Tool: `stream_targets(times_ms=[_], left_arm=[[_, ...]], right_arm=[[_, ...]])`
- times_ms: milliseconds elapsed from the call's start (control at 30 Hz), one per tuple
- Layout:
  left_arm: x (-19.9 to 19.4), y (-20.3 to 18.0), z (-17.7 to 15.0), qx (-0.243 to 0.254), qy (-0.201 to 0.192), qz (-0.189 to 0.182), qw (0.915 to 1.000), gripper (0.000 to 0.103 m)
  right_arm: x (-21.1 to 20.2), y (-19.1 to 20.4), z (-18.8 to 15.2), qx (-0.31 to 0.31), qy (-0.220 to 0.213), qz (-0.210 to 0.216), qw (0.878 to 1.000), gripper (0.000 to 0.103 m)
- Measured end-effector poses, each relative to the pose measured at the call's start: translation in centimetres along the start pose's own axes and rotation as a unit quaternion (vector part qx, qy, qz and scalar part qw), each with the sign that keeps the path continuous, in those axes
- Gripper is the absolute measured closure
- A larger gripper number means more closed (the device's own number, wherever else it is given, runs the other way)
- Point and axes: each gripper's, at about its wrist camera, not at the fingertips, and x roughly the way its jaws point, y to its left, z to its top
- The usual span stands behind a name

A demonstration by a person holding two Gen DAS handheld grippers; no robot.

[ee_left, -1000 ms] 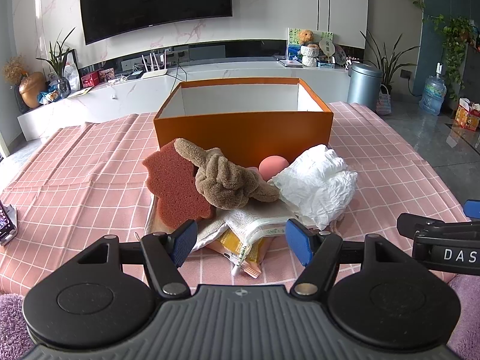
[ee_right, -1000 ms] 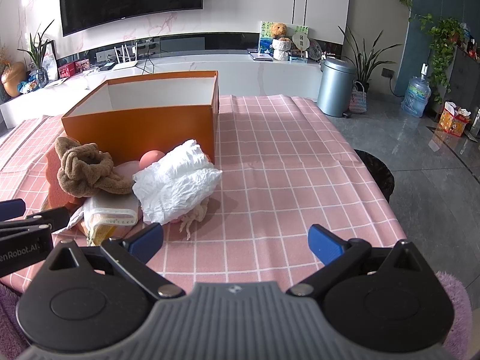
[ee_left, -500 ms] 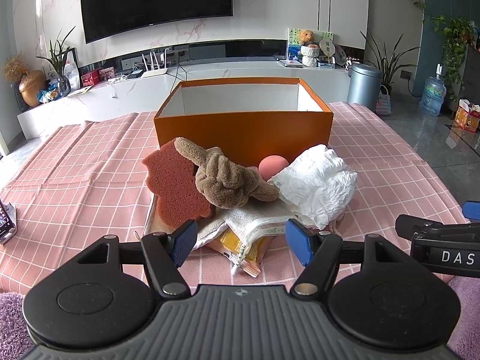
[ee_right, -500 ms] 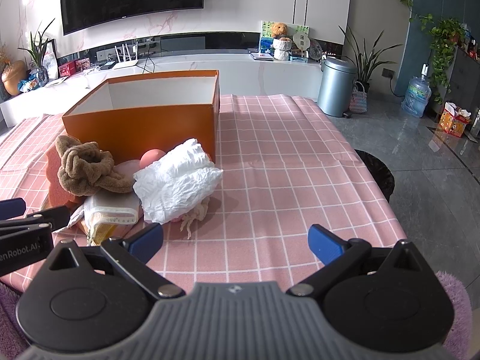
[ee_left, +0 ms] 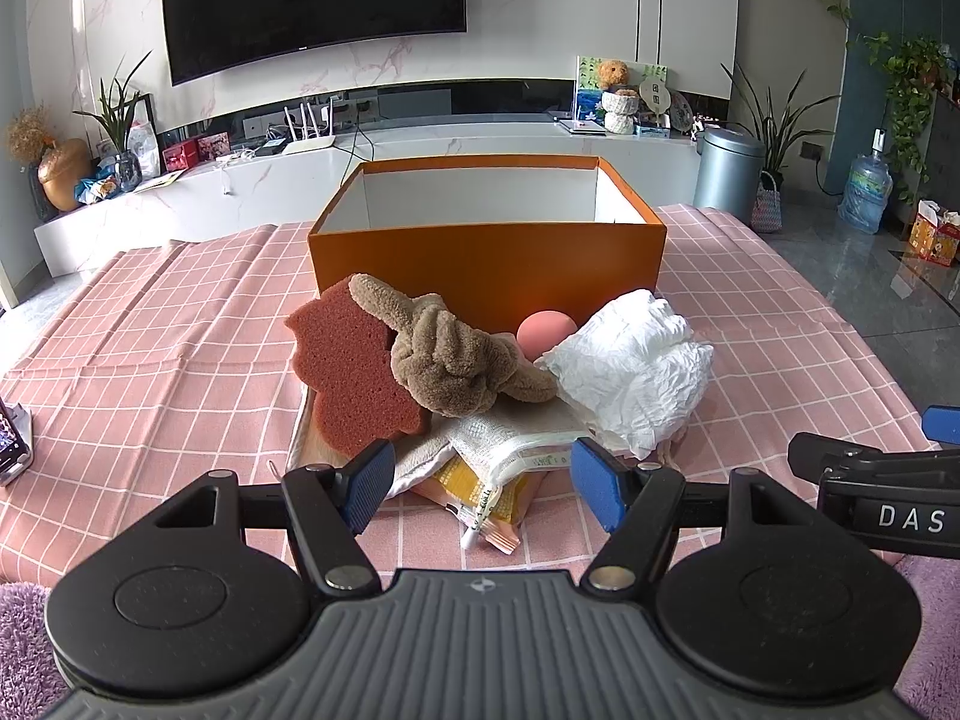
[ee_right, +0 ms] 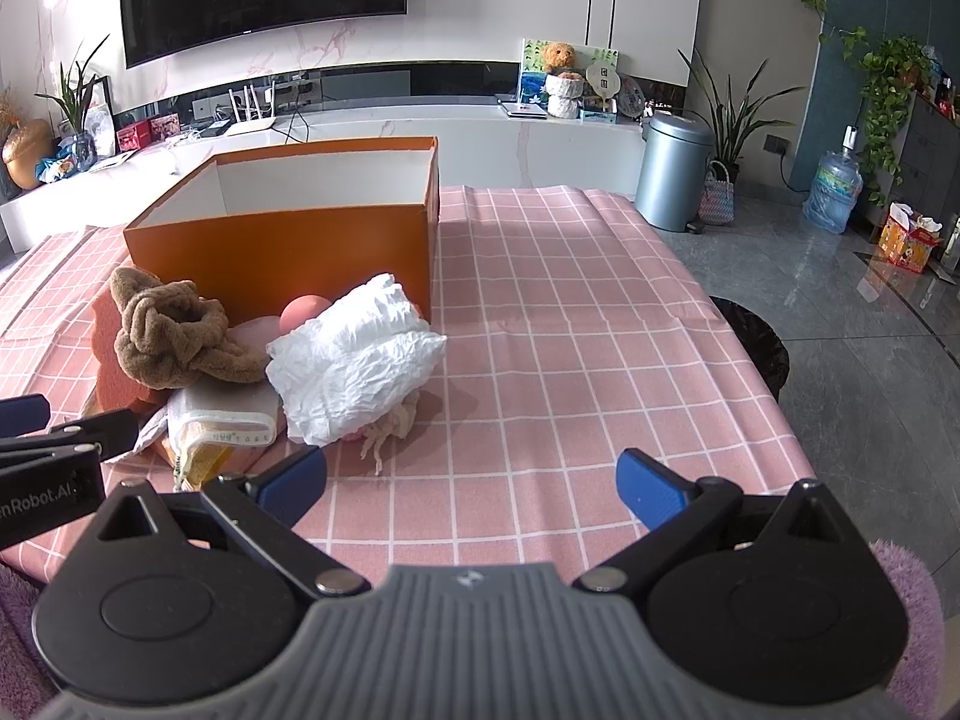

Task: Organize soft objects

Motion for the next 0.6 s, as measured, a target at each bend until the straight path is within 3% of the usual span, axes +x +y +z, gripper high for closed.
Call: stream_targets(times_ms=[600], left_arm=[[0.03, -0.08, -0.02, -0.001, 0.0, -0.001, 1.0, 0.023]], right_arm=[[0.21, 0.04, -0.31, -0.001, 0.001, 0.0, 1.0, 0.002]])
